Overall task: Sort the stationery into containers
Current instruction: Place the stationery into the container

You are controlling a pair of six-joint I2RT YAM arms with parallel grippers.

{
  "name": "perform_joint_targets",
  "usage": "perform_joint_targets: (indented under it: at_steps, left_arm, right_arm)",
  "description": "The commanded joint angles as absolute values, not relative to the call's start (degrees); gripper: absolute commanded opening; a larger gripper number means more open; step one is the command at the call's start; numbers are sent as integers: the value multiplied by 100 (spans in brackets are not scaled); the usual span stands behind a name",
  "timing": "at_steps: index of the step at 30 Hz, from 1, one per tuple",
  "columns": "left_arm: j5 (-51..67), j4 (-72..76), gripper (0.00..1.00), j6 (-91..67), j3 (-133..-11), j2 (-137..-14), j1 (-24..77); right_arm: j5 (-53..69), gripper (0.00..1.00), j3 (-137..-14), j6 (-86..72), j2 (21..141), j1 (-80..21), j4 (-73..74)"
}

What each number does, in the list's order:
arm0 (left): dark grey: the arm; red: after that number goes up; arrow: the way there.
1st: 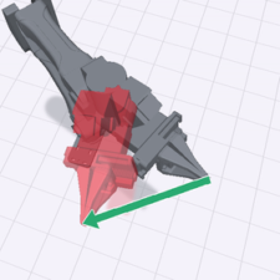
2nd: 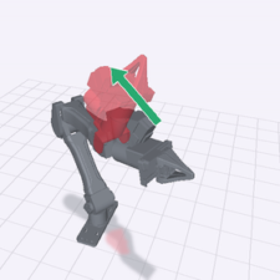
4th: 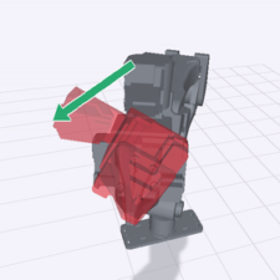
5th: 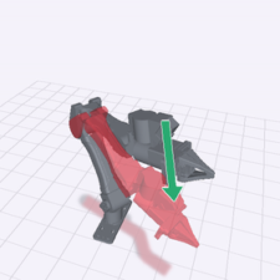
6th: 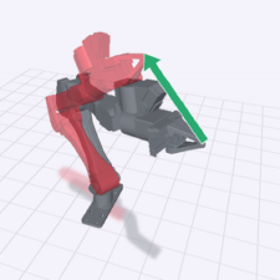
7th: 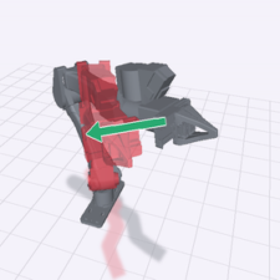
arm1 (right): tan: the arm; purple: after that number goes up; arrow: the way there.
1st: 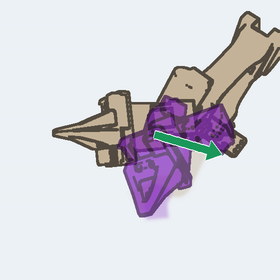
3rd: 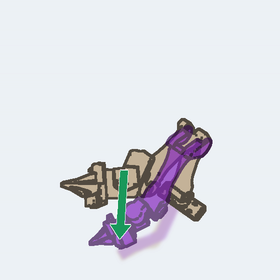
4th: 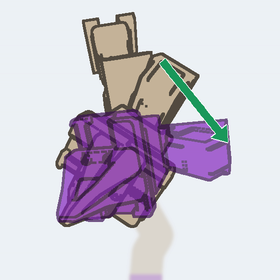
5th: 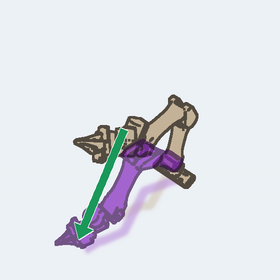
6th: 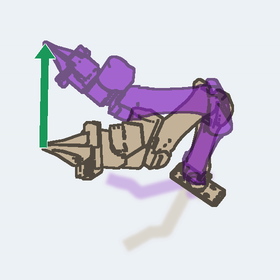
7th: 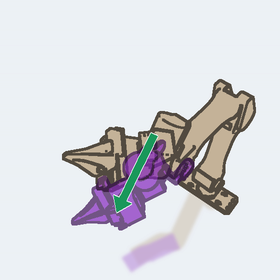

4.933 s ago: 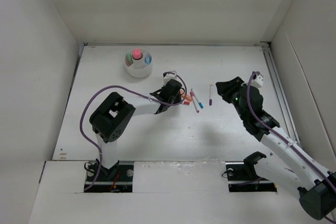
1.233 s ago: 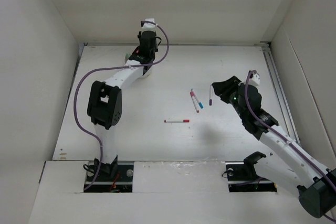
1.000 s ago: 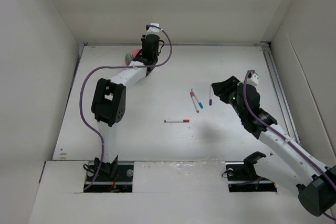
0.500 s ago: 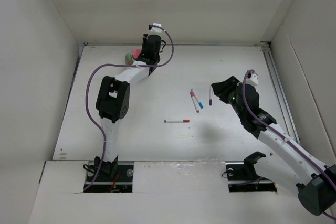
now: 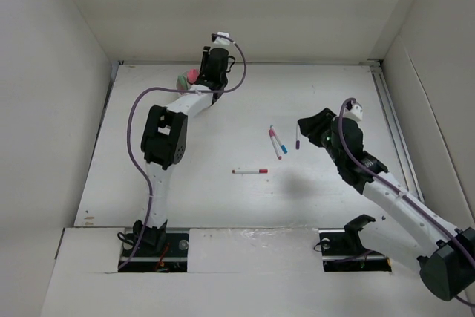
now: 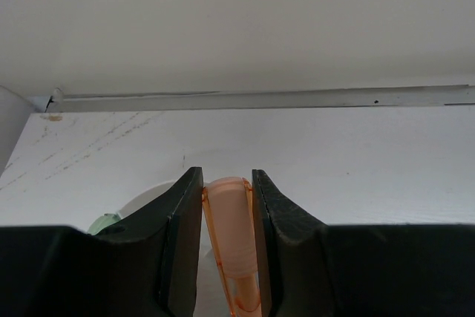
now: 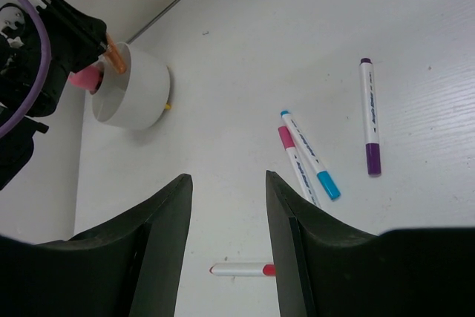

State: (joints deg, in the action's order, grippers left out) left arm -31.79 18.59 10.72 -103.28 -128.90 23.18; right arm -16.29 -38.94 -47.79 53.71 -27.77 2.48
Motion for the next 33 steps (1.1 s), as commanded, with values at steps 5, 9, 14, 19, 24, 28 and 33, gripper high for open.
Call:
perform_joint_targets:
  at_steps: [5,9,14,19,24,28,33]
  left_arm:
    - [-3366,2267,13,1213,-10494,-12902,2285]
    - [-3418,2391,16,1213,-10284,-12902,2285]
    - [-3419,2443,23,1160,-10222,-12850,2285]
    - [-3419,2443,33,1107,-10169,-12745,2285]
    - [-3419,2391,37,1046,-10064,-12612,2285]
    - [-3419,2329,38,932,-10063,-12437,2285]
    - [-3094,2022,38,406,-10011,-11815,2338]
  right_arm:
    - [-1723,50,-4087,-4746,5458,-2742,-53]
    - [-1670,50,-4087,-4746,5511,-2742,-53]
    - [-1670,50,-4087,-4746,5511,-2742,-53]
    - [-1670,50,-4087,-4746,5511,-2742,-53]
    - [-1670,50,-4087,-4746,5511,-2742,-53]
    - [-1670,50,-4087,-4746,5511,-2742,-53]
    - [-1521,34,-4148,-4693,5563,-2742,-53]
